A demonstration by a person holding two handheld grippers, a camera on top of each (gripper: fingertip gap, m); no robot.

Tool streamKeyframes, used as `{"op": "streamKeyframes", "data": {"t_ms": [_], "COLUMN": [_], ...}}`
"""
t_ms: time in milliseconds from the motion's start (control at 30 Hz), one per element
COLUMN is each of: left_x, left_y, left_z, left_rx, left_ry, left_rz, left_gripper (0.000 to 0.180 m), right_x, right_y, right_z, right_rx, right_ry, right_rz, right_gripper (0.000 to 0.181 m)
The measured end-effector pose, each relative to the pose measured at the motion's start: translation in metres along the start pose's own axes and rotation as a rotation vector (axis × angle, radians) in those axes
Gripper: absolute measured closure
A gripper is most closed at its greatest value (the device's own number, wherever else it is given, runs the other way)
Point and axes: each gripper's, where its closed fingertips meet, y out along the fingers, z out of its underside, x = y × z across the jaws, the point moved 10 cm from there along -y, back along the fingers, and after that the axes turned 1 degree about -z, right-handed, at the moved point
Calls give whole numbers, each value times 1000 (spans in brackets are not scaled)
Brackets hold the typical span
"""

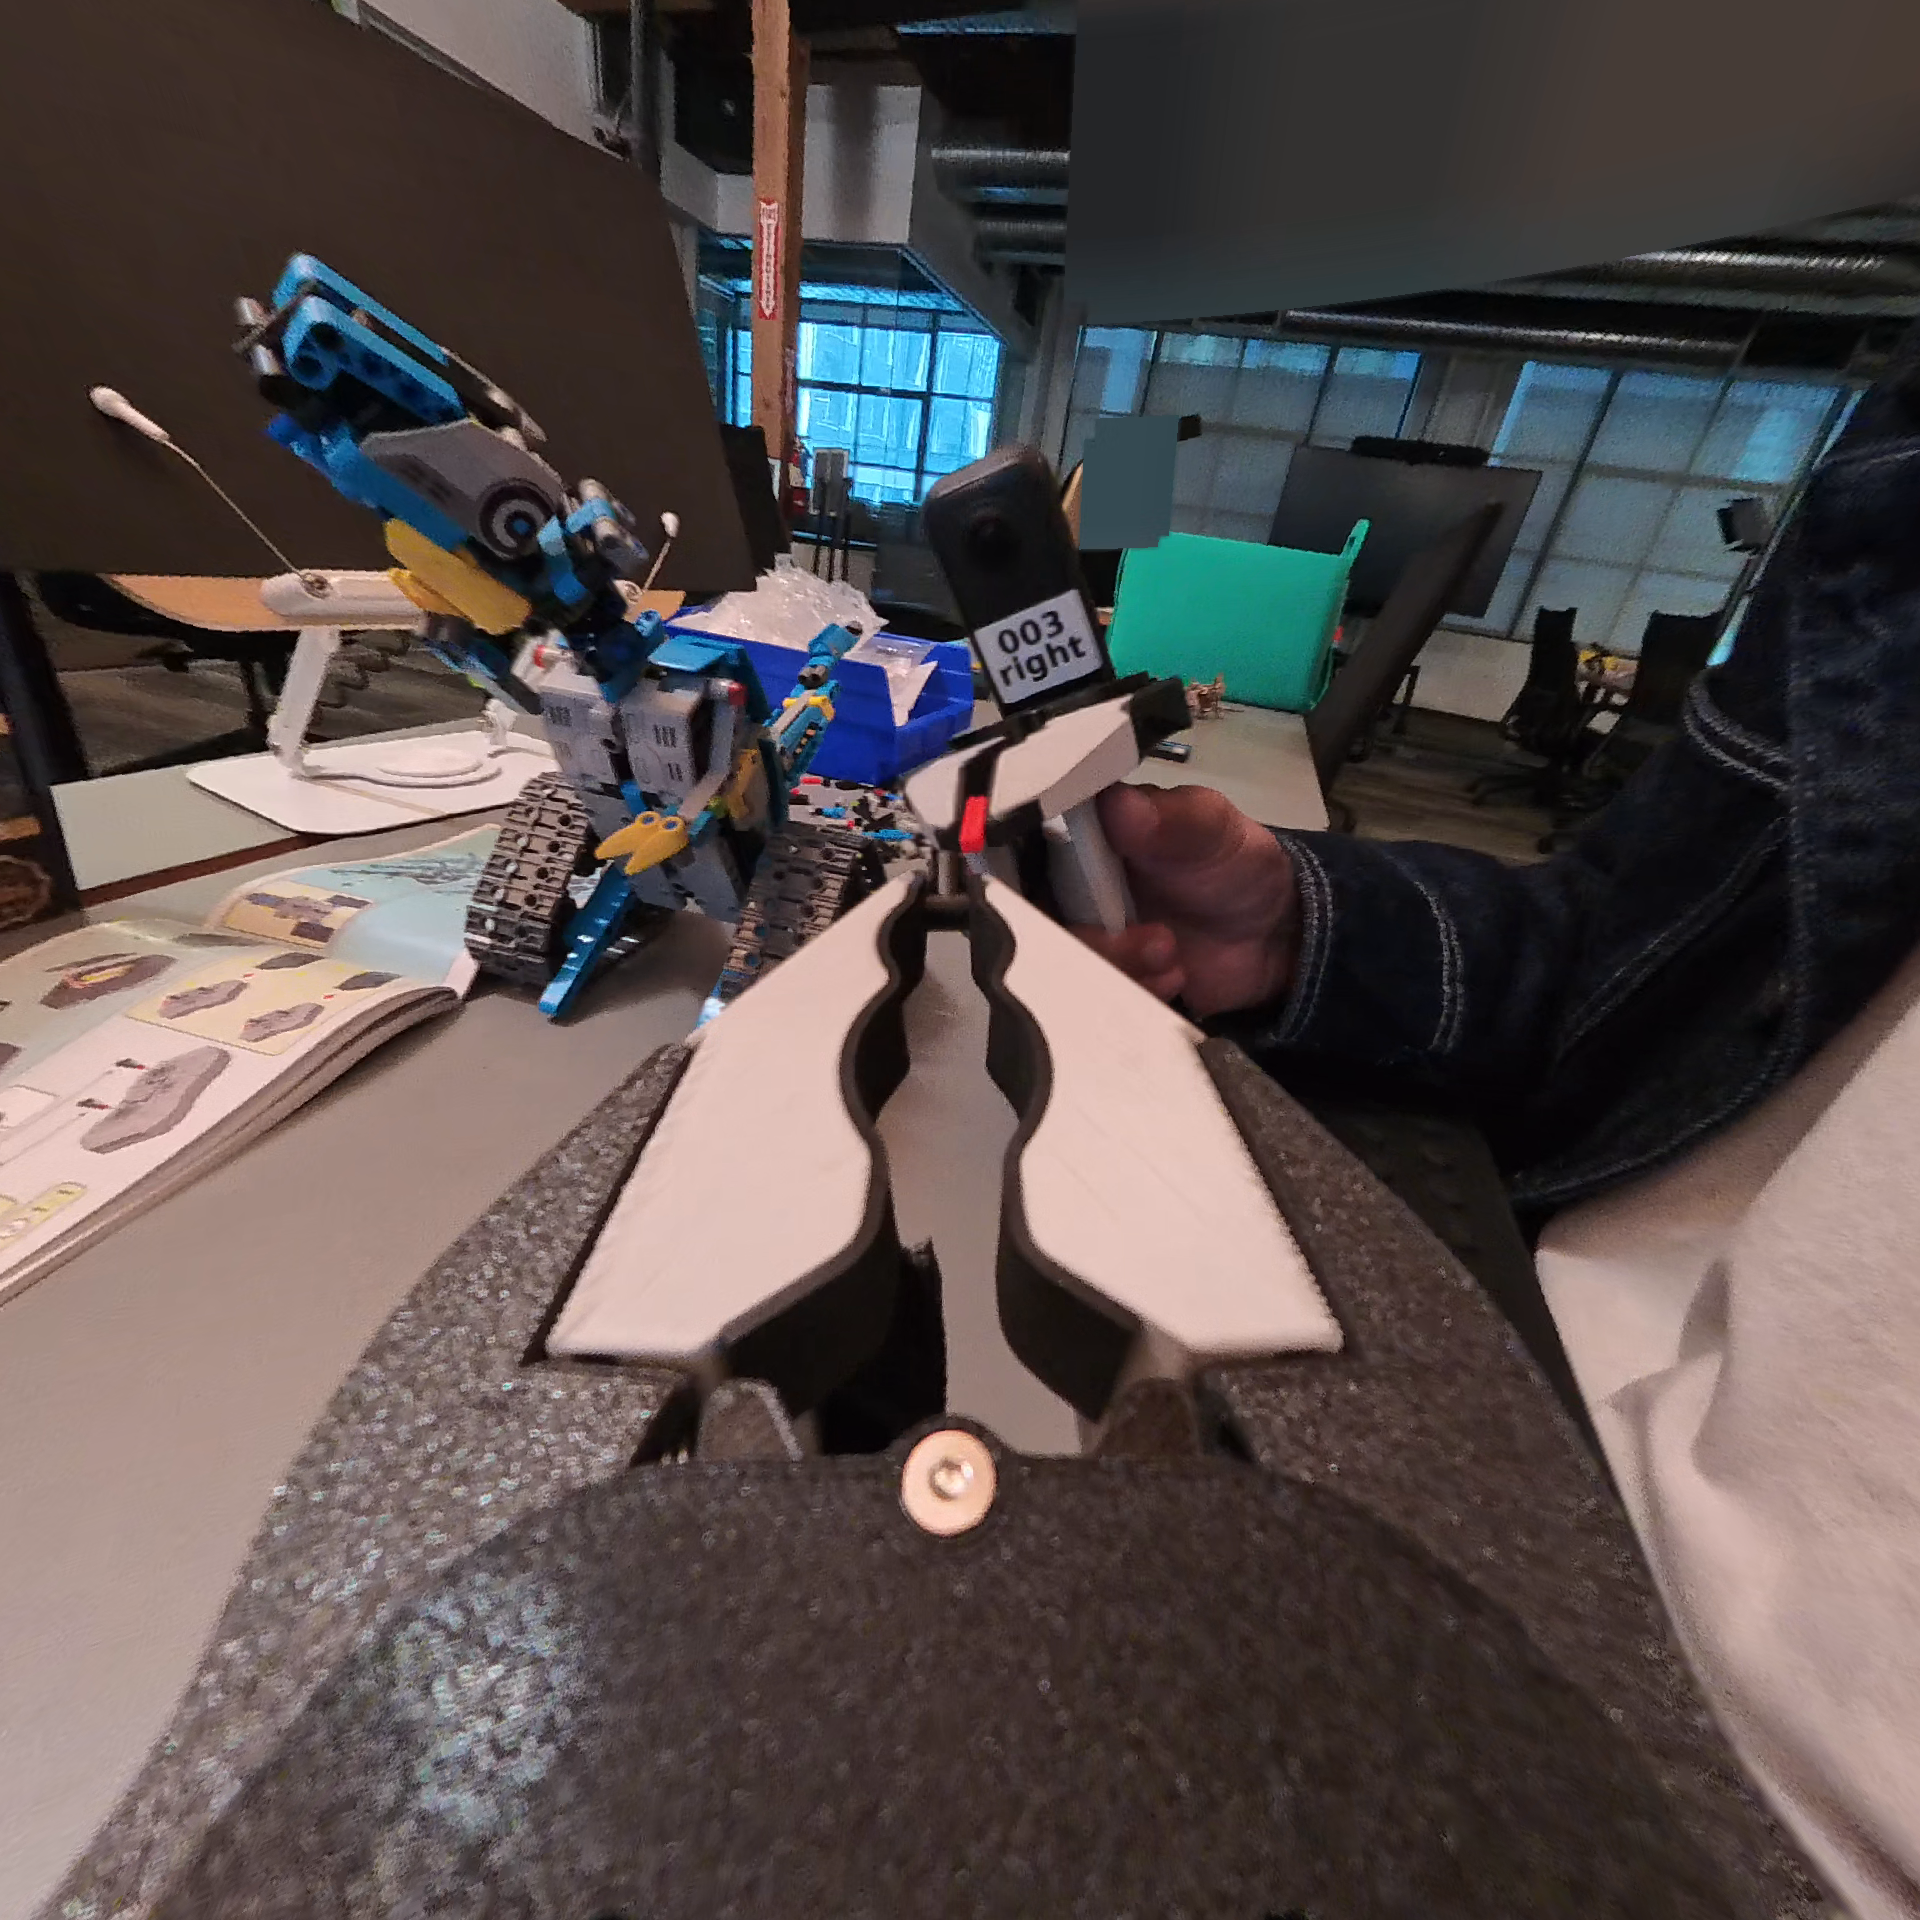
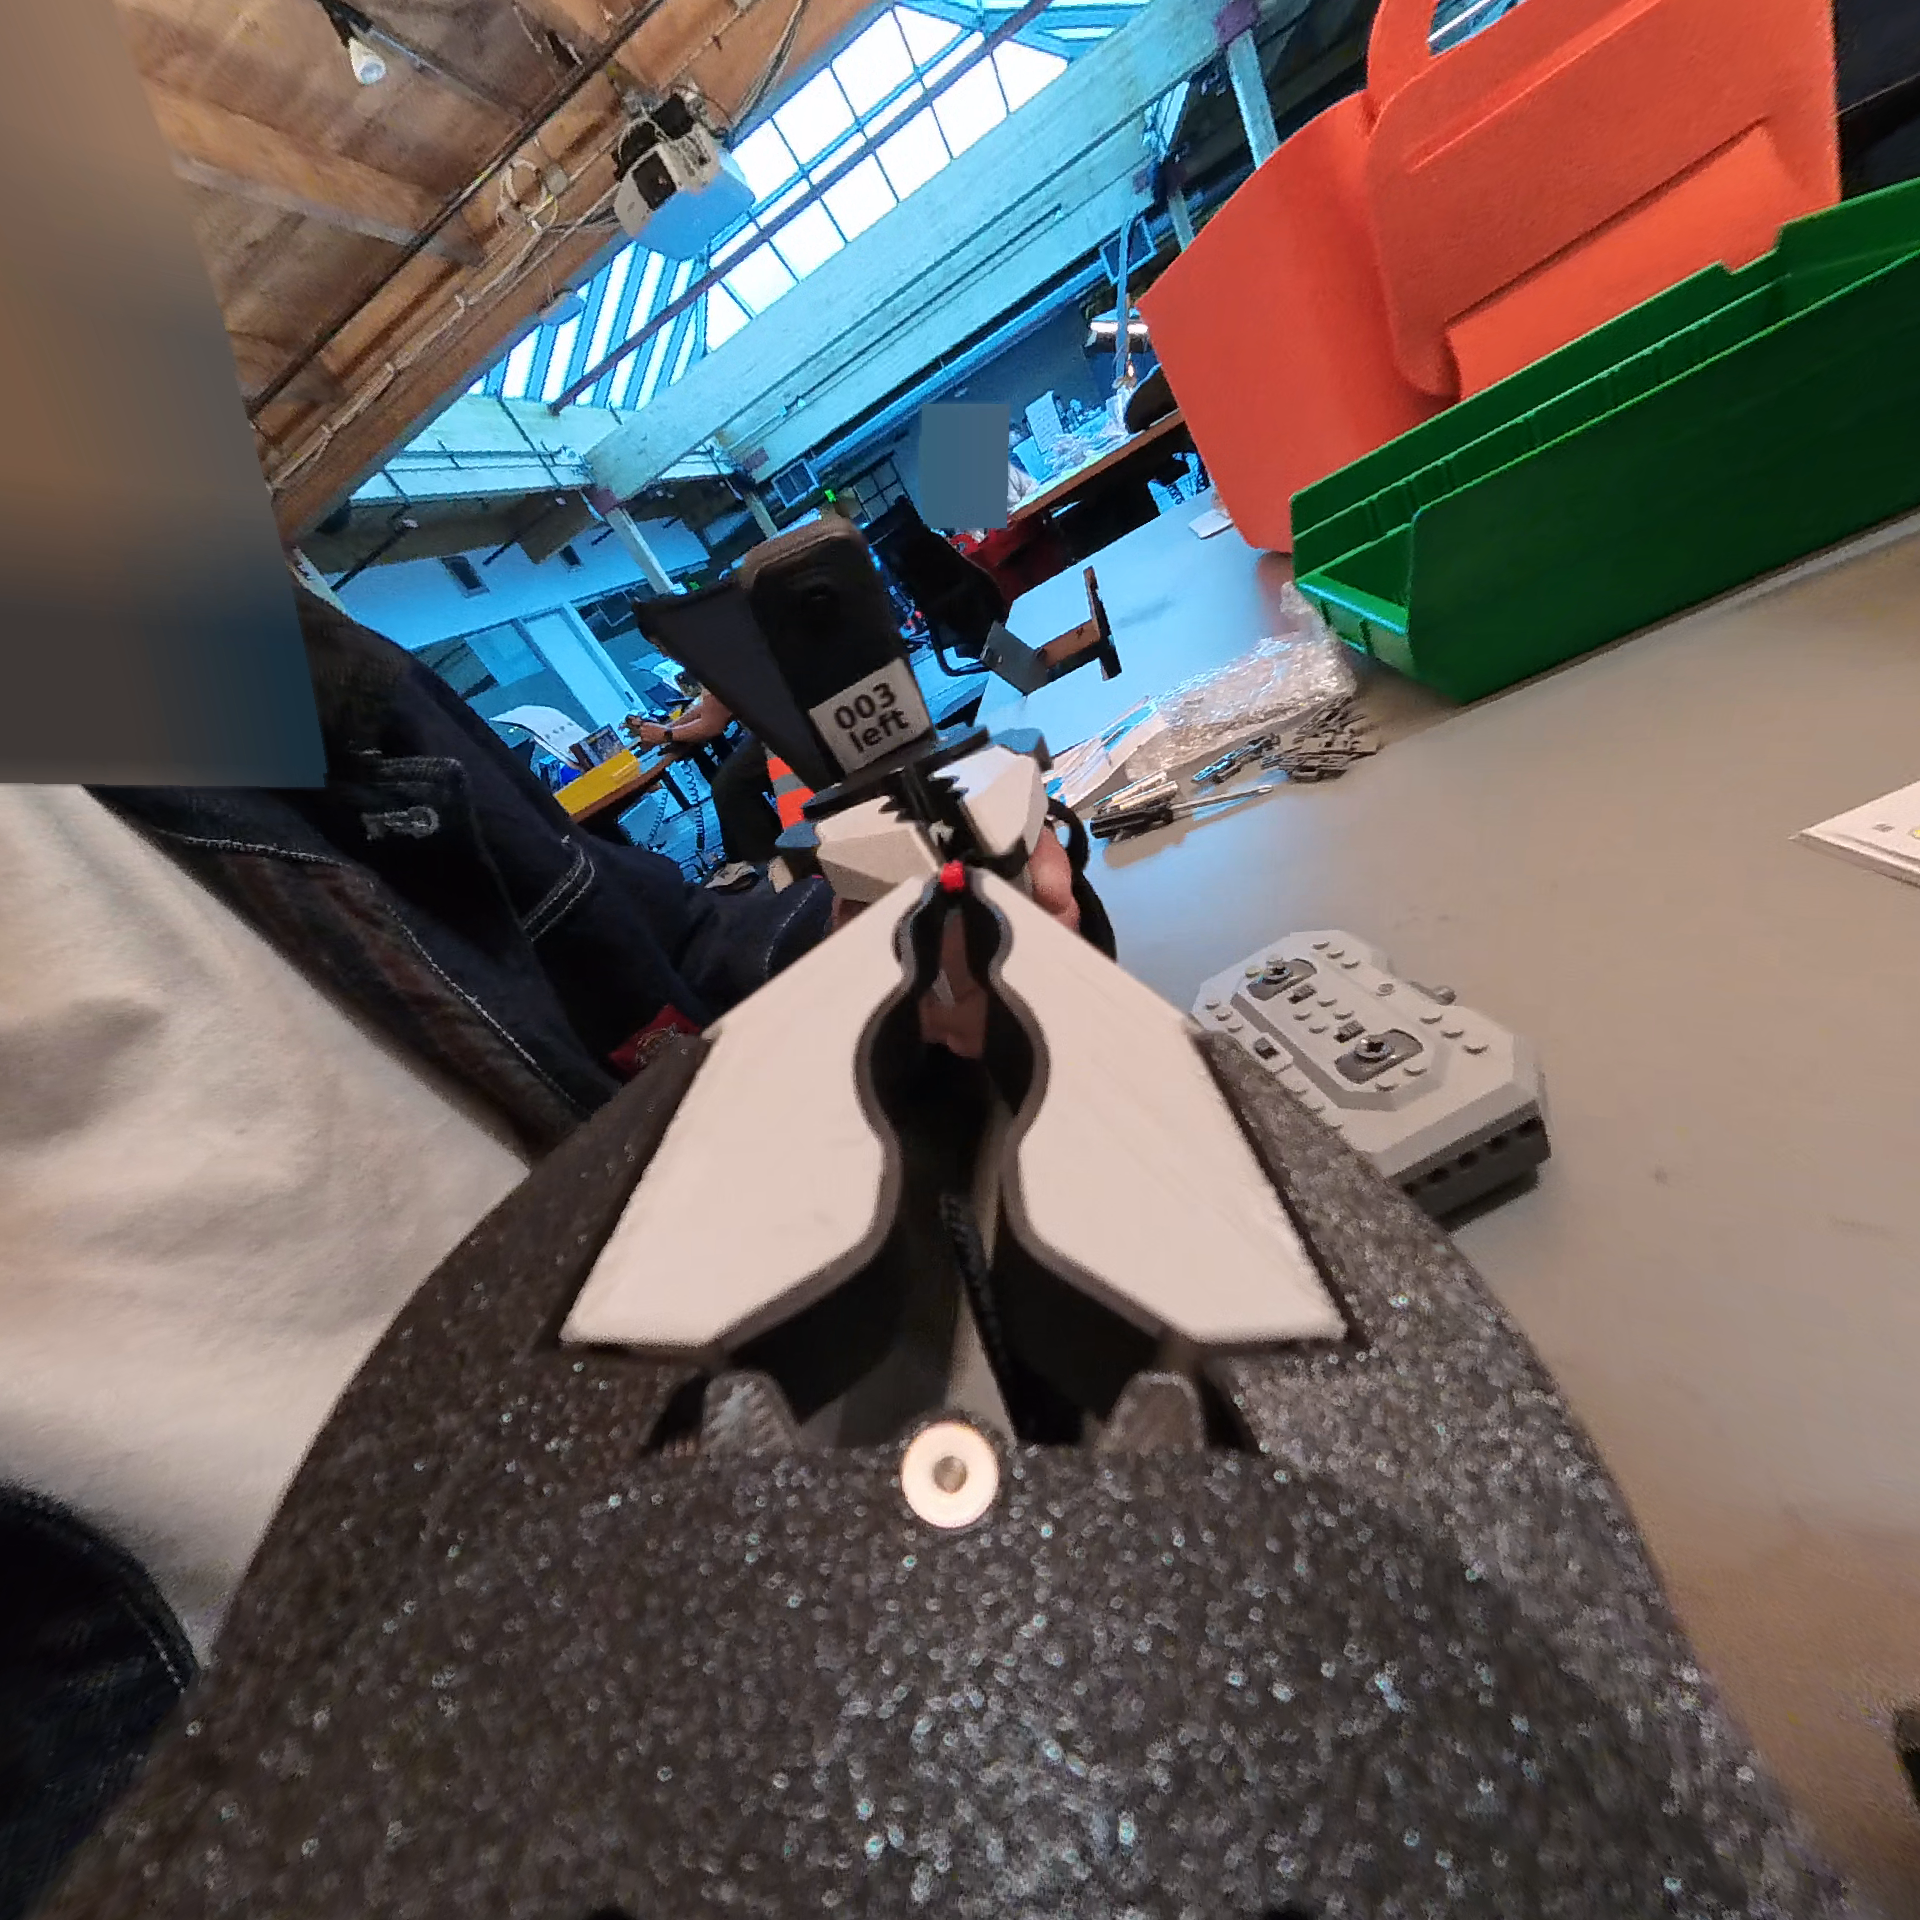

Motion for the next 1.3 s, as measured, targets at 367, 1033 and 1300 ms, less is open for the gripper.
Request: {"op": "streamKeyframes", "data": {"t_ms": [367, 1033, 1300], "left_x": [3, 10, 24], "left_y": [2, 10, 4], "left_z": [2, 14, 9], "left_rx": [25, 116, 1], "left_ry": [-122, -368, -463], "left_rz": [79, 235, 134], "left_gripper": [175, 176, 175], "right_x": [-2, 6, 13], "right_y": [1, -1, 2], "right_z": [2, 5, -1], "right_rx": [46, 266, 233], "right_ry": [7, -222, -493], "right_rz": [-1, 50, 267], "right_gripper": [179, 179, 153]}}
